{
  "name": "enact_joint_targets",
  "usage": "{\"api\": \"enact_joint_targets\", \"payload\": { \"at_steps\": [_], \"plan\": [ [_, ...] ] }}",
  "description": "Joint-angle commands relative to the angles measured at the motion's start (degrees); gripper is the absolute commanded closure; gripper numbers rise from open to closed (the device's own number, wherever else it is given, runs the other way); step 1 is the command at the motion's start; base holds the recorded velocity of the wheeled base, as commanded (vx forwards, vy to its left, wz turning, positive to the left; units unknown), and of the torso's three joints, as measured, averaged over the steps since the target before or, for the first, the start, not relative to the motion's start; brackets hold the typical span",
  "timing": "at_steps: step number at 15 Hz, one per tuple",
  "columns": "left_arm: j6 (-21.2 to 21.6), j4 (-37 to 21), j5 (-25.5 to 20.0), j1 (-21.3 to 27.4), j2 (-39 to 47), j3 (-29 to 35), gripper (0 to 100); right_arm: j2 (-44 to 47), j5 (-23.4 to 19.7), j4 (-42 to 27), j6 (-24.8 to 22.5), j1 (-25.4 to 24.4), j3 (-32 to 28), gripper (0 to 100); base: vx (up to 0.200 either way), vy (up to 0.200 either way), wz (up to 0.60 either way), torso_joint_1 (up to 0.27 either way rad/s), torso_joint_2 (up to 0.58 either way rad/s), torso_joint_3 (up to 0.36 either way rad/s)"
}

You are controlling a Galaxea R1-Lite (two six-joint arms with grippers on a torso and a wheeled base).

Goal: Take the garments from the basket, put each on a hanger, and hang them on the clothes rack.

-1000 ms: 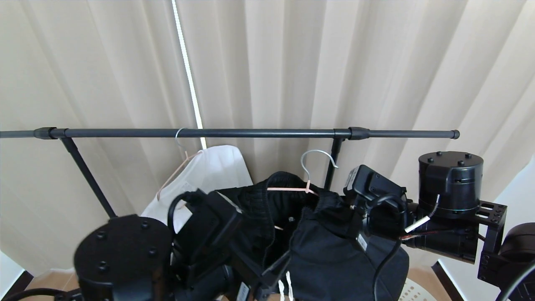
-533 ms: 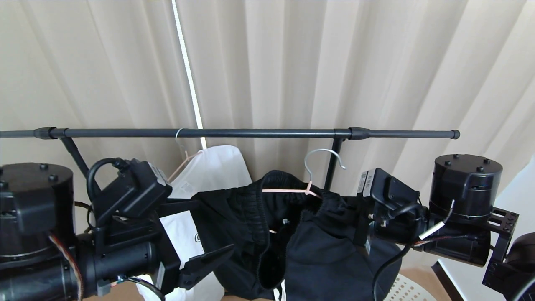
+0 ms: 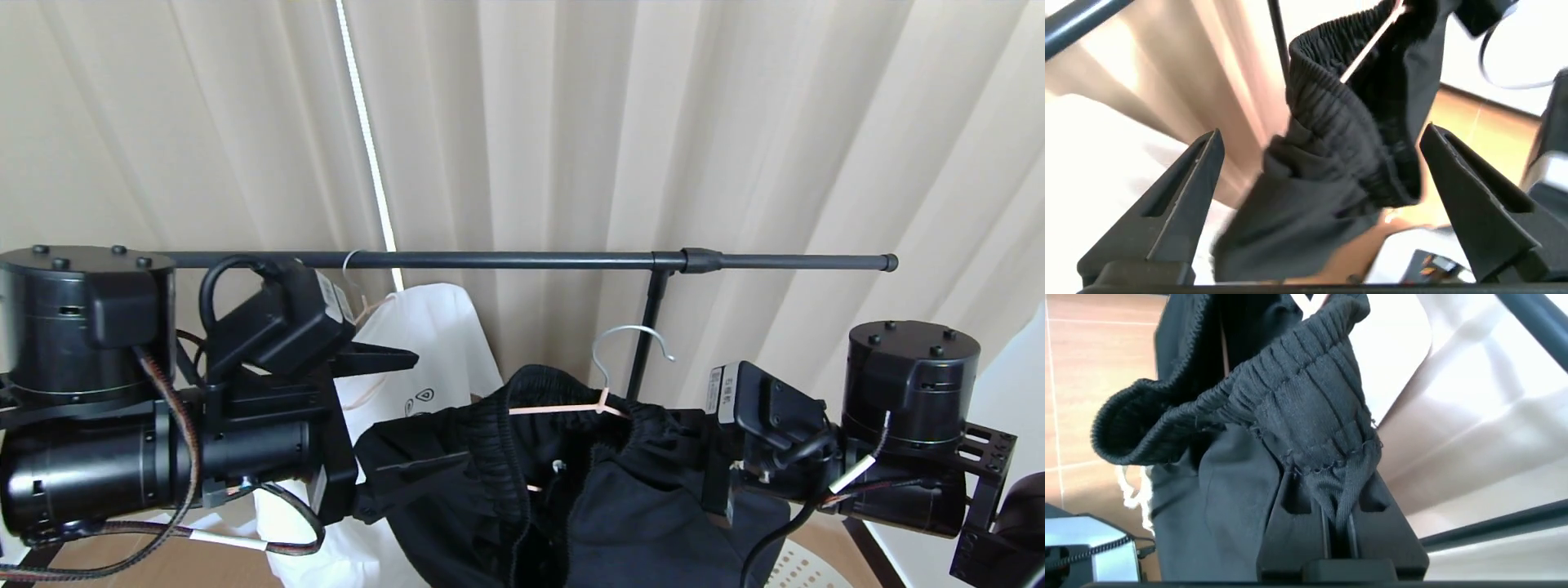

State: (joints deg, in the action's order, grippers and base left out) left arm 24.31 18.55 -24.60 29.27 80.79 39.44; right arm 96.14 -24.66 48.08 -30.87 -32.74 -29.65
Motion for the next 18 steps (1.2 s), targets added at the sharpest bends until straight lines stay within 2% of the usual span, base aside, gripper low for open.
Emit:
{"api": "enact_joint_targets", "payload": {
  "at_steps": [1,3,5,7,10,15,18],
  "plan": [
    [3.38,-0.01,-0.1,-0.09,5.26,0.73,0,-0.16,-0.04,0.0,-0.42,-0.04,0.38,100,0.0,0.0,0.0,0.0,0.0,0.0],
    [5.05,-0.01,-0.18,0.35,7.54,2.14,0,0.28,-0.04,0.0,-0.95,-0.04,0.47,100,0.0,0.0,0.0,0.0,0.0,0.0],
    [9.27,0.08,-0.45,0.35,9.48,2.58,0,-0.16,-0.3,0.0,-1.04,-0.04,0.64,100,0.0,0.0,0.0,0.0,0.0,0.0],
    [12.17,0.08,-2.65,0.09,10.71,2.58,0,-0.25,-1.09,0.0,-2.0,-0.04,0.91,100,0.0,0.0,0.0,0.0,0.0,0.0],
    [12.25,0.08,-3.35,0.17,11.85,4.25,0,-0.6,-1.79,0.17,-3.32,-0.04,1.35,100,0.0,0.0,0.0,0.0,0.0,0.0],
    [12.08,0.08,-8.62,1.23,13.96,5.12,0,-1.56,-2.67,0.44,-3.5,-0.22,1.87,100,0.0,0.0,0.0,0.0,0.0,0.0],
    [12.17,0.17,-9.24,2.46,14.57,5.04,0,-1.48,-2.67,2.55,-3.5,-0.48,2.84,100,0.0,0.0,0.0,0.0,0.0,0.0]
  ]
}}
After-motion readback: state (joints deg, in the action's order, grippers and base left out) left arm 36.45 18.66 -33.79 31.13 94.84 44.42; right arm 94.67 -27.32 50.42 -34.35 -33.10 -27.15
